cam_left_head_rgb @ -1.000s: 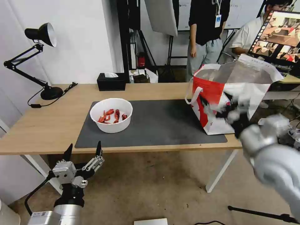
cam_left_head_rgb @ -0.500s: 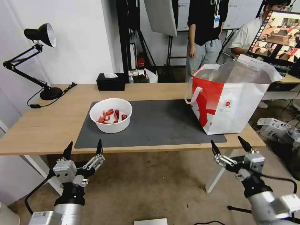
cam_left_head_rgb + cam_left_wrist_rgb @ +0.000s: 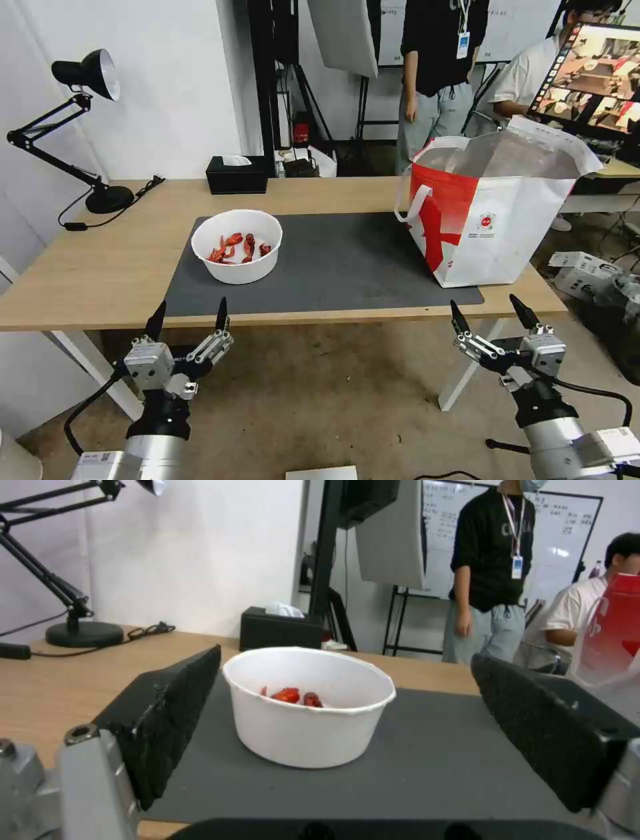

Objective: Pick up the trash from the table and place it into the takeout bag.

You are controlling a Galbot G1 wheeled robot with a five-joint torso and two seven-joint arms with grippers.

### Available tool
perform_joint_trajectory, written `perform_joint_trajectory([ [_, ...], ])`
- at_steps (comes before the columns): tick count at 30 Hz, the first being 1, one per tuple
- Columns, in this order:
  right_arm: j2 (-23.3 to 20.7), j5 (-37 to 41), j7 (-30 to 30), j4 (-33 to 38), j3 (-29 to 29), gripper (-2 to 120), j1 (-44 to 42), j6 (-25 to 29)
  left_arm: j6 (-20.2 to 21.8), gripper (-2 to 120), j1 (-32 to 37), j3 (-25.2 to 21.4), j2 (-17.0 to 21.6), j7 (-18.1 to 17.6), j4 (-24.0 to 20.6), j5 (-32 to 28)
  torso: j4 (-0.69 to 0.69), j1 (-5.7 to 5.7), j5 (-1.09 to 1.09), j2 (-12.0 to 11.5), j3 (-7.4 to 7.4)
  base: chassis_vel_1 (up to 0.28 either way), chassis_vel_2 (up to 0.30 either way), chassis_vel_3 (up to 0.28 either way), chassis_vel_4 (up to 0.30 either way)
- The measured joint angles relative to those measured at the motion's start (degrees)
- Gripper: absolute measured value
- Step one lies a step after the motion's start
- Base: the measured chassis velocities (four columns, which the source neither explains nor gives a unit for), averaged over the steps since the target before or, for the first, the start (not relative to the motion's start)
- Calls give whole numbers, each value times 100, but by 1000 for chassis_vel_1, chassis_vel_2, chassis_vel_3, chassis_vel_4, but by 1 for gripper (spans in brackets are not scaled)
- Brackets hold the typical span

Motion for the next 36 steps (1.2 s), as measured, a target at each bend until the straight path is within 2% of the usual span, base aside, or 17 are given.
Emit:
perform_joint_trajectory([
  [6,-2,-17,21,4,-70,100,42,-28,20,100,0,-12,47,-3,0,-1,-1,0,0,0,0,0,0,0,0],
  [12,-11,-17,33,-31,-112,100,119,-56,194,100,-120,-95,275,-82,0,-213,-1,0,0,0,0,0,0,0,0],
  [20,-137,-20,44,-158,-292,100,316,-176,657,100,-670,-468,857,-274,90,-1141,0,0,0,0,0,0,0,0,0],
  [23,-311,-14,44,-311,-433,100,456,-198,1121,100,-1535,-606,1513,-584,440,-2048,0,1,-1,0,0,0,0,0,0],
  [24,-311,-14,44,-311,-433,100,456,-198,1121,100,-1535,-606,1513,-584,440,-2048,0,1,-1,0,0,0,0,0,0],
  [26,-460,47,46,-411,-556,100,608,-236,1287,100,-1974,-682,1952,-674,745,-2445,-6,2,-1,0,1,0,0,0,0],
  [27,-460,47,46,-411,-556,100,608,-236,1287,100,-1974,-682,1952,-674,745,-2445,-6,2,-1,0,1,0,0,0,0],
  [28,-534,69,46,-461,-621,100,694,-260,1352,100,-2173,-705,2147,-696,927,-2627,7,2,1,0,1,0,0,0,0],
  [29,-541,66,46,-485,-647,100,700,-264,1472,100,-2442,-653,2383,-745,1122,-2866,6,2,0,-1,1,0,0,0,0],
  [30,-541,66,46,-485,-647,100,700,-264,1472,100,-2442,-653,2383,-745,1122,-2866,6,2,0,-1,1,0,0,0,0],
  [32,-500,55,50,-494,-672,100,682,-266,1702,100,-3134,-406,2891,-839,1624,-3421,-2,2,-2,-1,1,0,0,0,0],
  [33,-500,55,50,-494,-672,100,682,-266,1702,100,-3134,-406,2891,-839,1624,-3421,-2,2,-2,-1,1,0,0,0,0],
  [35,-470,43,55,-492,-678,100,685,-267,2034,100,-3910,-150,3418,-909,2142,-4216,-5,2,-1,-1,1,0,0,0,0],
  [36,-462,42,59,-493,-674,100,696,-268,2221,100,-4256,-40,3619,-918,2358,-4589,-1,2,-1,-1,1,0,0,0,0],
])
